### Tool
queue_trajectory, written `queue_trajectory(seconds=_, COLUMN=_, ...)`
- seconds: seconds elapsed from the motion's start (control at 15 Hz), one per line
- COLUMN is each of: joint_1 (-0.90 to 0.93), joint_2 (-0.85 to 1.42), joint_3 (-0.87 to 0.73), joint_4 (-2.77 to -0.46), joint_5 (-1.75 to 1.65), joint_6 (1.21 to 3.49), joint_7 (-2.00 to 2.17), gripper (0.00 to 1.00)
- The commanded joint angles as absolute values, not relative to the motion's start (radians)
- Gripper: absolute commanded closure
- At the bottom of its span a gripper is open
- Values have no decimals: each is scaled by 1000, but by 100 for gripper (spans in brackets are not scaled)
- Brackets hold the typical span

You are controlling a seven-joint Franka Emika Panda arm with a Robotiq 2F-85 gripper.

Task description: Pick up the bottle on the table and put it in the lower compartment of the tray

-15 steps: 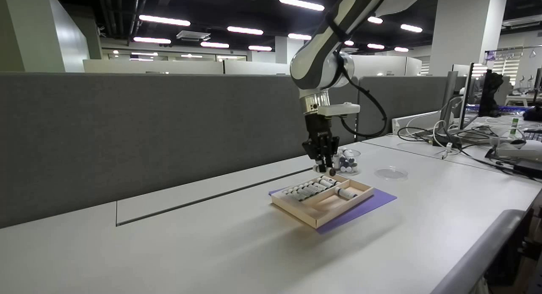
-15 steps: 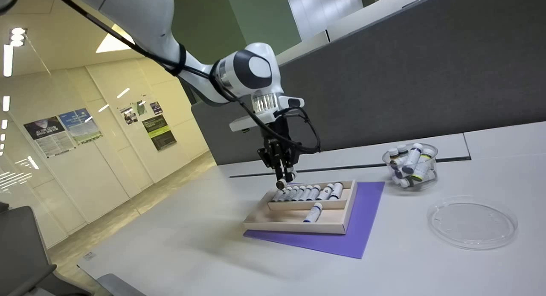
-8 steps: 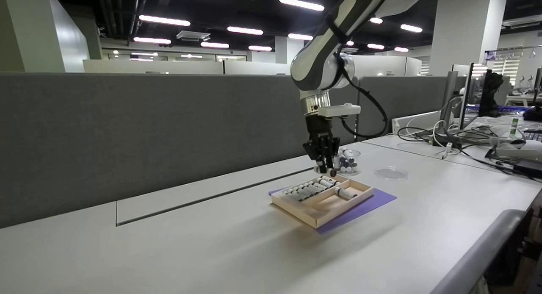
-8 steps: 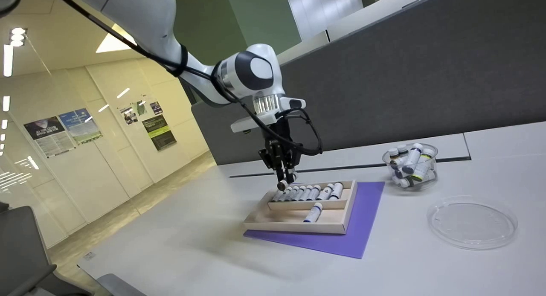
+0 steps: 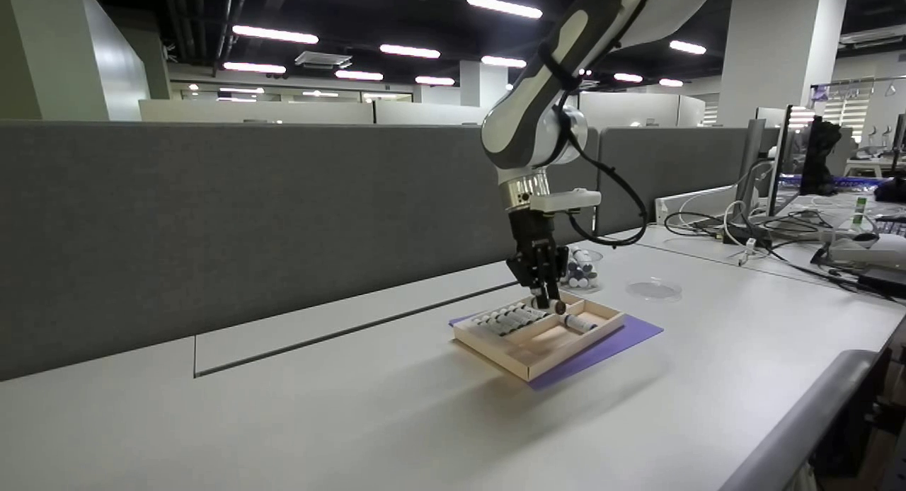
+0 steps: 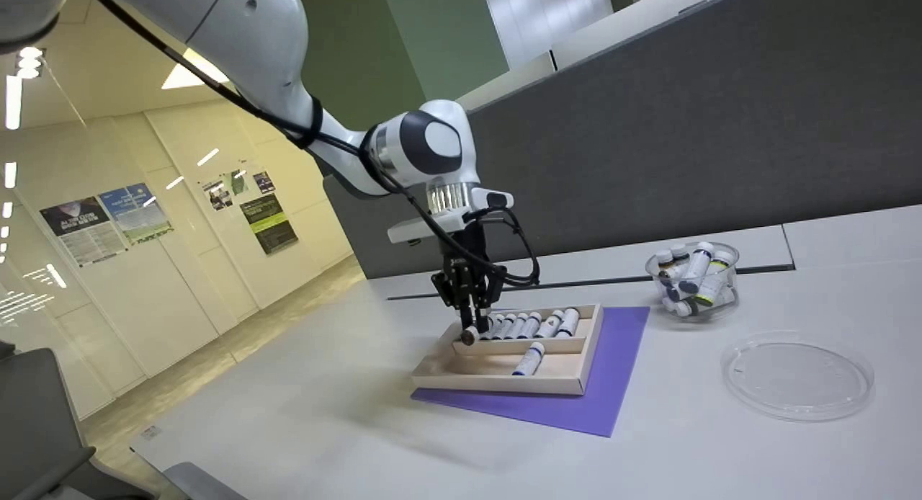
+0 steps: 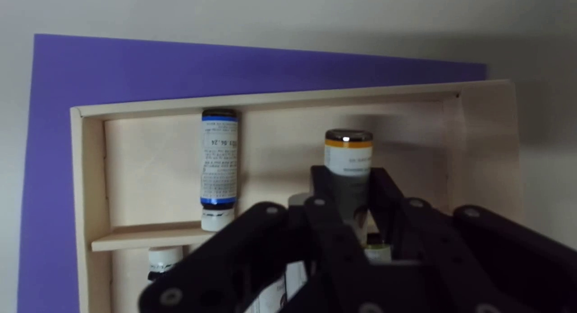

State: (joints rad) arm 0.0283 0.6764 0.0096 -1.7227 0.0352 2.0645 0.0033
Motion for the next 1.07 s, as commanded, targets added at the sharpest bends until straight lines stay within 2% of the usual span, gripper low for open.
queue_trajectory(seconds=0.0, joint_1=33, joint_2=730, joint_3=19, joint_4=-1668, joint_5=32, joint_6=1994, joint_7=11, gripper=95)
queue_trajectory(seconds=1.0, joint_1=34, joint_2=791, joint_3=25, joint_4=-1628, joint_5=37, joint_6=1995, joint_7=-4, gripper=95)
